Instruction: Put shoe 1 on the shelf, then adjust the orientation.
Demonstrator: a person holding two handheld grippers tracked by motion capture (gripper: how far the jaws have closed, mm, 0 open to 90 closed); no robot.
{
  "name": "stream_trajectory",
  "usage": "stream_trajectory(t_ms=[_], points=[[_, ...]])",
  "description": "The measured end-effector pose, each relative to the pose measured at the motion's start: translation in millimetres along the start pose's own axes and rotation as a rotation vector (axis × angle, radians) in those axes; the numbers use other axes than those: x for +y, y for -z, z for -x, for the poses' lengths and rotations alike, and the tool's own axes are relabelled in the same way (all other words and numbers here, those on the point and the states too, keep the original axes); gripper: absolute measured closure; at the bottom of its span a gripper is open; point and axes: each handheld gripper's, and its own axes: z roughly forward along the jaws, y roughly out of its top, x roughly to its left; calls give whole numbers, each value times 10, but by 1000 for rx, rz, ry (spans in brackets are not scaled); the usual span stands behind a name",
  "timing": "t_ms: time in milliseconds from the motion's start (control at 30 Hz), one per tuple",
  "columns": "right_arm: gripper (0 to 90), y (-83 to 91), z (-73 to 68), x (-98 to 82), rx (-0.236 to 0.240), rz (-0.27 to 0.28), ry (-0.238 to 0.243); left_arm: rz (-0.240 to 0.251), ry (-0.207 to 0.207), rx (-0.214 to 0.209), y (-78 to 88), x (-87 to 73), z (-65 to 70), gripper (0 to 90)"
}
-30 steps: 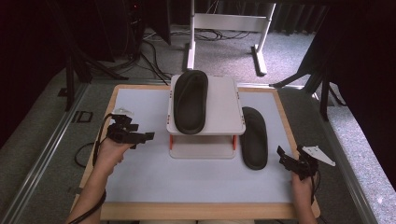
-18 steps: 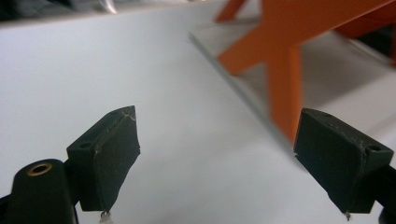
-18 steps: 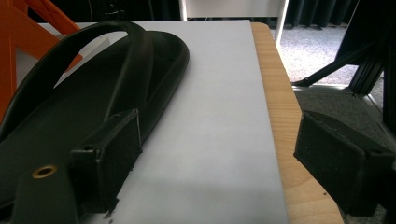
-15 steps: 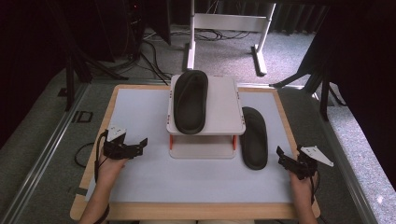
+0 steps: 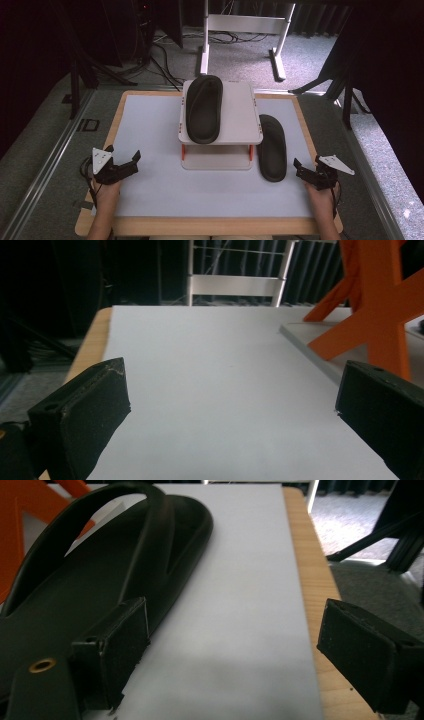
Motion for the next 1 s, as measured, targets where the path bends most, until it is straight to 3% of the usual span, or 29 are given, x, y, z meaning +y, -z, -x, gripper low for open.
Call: stream_trajectory(t_ms=[100,267,400,500,633,733,833,1000], points=[[123,-14,4,5,13,-23,4,10,2,0,37,-35,-35,6],[108,-22,17,10,28,-39,-10,40,-35,37,122,-144,-99,6],[108,-15,22,9,24,-39,-11,66,-32,51,186,-185,-134,6],[108,-16,15,7,22,-38,0,78,-21,39,203,-208,-145,5],[114,12,11,3,24,-17,3,89,-54,51,213,-217,-108,6],[133,39,6,6,28,3,4,91,-49,40,216,-218,-115,6],[150,51,-9,17,25,-4,35,94,-37,23,218,-219,-130,6],[206,47,49,98,94,-67,-9,85,-58,23,210,-217,-111,6]])
